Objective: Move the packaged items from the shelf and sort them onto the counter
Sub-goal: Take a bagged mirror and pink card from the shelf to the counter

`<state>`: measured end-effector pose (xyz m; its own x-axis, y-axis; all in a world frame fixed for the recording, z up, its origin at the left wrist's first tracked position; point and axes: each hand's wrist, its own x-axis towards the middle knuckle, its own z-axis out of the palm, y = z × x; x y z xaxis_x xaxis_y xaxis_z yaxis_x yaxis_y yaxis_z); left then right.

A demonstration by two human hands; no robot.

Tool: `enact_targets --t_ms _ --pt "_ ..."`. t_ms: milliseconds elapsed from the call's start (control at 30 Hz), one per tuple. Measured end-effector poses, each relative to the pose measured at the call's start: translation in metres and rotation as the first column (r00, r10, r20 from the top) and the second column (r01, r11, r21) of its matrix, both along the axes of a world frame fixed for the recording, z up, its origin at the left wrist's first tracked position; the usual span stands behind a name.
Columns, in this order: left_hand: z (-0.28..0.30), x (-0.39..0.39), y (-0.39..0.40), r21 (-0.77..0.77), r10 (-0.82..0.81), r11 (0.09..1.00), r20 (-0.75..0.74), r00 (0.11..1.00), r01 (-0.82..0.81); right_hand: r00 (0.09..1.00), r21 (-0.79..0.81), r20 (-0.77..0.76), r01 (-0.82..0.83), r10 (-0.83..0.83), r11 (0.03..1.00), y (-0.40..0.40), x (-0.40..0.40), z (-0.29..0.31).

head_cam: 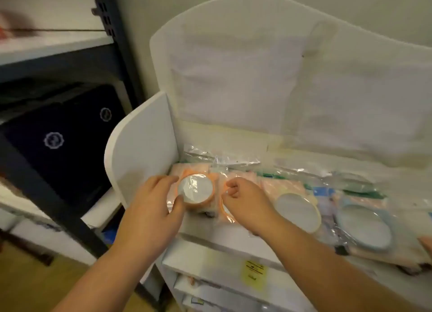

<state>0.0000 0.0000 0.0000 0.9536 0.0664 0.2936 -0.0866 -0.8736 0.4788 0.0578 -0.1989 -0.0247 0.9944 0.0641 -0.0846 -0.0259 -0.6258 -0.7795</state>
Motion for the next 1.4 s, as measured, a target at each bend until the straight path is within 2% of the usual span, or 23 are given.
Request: enact_targets --t_ms 67,167,333,467,567,700,967,1167,1267,1400 --pt "-0.005 0.006 -0.003 -0.011 0.058 0.998 -0.031 0.998 -0.059 0.995 -0.158 0.015 -0.100 0.103 0.982 0.010 0.018 -0.002" --pt "-0.013 0.007 -0.006 -0.027 0.056 0.998 -0.058 0.997 -0.057 0.975 -0.306 0.038 -0.198 0.220 0.931 0.028 0.039 -0.005" --pt "-0.017 0.016 -0.001 -0.037 0.042 0.998 -0.049 0.998 -0.044 0.974 -0.527 0.027 -0.177 0.225 0.831 0.039 0.055 -0.014" --pt "-0.021 0.028 0.008 -0.059 0.003 0.998 -0.062 0.998 -0.007 0.978 -0.628 0.007 -0.158 0.209 0.762 0.037 0.062 -0.015" --pt "-0.022 0.036 0.013 -0.064 -0.017 0.998 -0.061 0.998 0.013 0.987 -0.623 -0.021 -0.139 0.161 0.770 0.044 0.062 -0.015" --pt "-0.024 0.044 0.021 -0.068 -0.055 0.996 -0.058 0.997 0.052 0.986 -0.688 -0.024 -0.138 0.167 0.712 0.055 0.061 -0.019" --pt "-0.035 0.048 0.032 -0.085 -0.109 0.991 -0.076 0.991 0.102 0.972 -0.774 0.126 -0.030 0.200 0.632 0.068 0.059 -0.025" --pt "-0.042 0.049 0.038 -0.100 -0.133 0.987 -0.095 0.987 0.123 0.993 -0.807 0.021 -0.053 0.118 0.588 0.070 0.063 -0.023" --pt "-0.041 0.049 0.038 -0.088 -0.146 0.986 -0.083 0.986 0.139 0.993 -0.767 0.001 -0.076 0.120 0.638 0.070 0.067 -0.021" --pt "-0.040 0.049 0.041 -0.094 -0.141 0.987 -0.077 0.987 0.134 0.995 -0.625 -0.097 -0.089 0.037 0.776 0.073 0.074 -0.019"
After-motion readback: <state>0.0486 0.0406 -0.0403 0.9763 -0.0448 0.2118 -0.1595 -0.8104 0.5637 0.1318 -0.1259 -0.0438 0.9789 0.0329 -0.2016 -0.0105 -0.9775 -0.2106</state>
